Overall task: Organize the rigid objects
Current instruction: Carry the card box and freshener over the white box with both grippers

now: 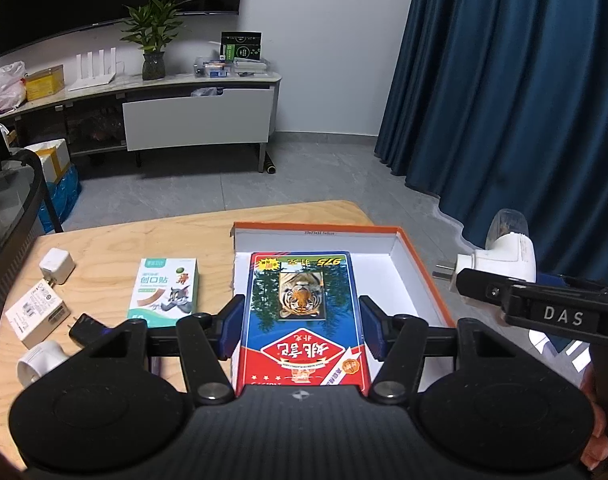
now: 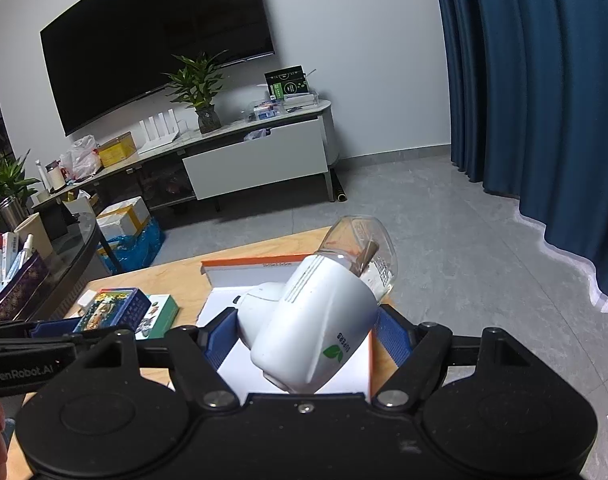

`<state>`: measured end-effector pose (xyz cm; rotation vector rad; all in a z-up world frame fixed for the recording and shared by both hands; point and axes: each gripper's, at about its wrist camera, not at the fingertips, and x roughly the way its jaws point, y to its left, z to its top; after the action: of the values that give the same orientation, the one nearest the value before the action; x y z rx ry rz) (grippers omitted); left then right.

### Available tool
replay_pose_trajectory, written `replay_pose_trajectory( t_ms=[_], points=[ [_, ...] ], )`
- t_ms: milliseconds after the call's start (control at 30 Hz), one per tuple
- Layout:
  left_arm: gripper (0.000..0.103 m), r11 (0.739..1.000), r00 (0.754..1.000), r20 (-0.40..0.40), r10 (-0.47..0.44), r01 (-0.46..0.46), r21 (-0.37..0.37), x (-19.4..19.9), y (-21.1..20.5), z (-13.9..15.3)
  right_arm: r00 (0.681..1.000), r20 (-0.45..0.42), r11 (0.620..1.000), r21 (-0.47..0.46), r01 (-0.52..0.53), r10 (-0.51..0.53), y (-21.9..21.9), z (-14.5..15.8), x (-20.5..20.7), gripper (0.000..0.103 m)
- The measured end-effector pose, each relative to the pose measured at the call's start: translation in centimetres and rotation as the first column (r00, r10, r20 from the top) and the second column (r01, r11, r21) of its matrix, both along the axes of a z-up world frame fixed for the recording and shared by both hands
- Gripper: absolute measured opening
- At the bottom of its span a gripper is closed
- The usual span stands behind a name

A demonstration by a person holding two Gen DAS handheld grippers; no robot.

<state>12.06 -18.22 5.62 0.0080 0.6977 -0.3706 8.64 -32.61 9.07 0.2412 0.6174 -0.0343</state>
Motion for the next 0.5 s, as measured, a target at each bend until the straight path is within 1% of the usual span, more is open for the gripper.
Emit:
replay_pose_trajectory(
  t_ms=[167, 500],
  points=[
    [0.06, 1.0, 1.0, 0.017, -0.015, 0.015, 0.005, 0.6, -1.0, 0.6, 1.0, -0.002, 1.0, 0.004, 0.011, -0.011, -0.7, 0.2, 1.0, 0.089],
    [0.06, 1.0, 1.0, -0.021, -0.006, 0.006, -0.014, 1.0, -1.0, -0.1, 1.0, -0.007, 1.0, -0.022, -0.006, 0.006, -0.6, 0.3, 2.7, 0.089]
  ],
)
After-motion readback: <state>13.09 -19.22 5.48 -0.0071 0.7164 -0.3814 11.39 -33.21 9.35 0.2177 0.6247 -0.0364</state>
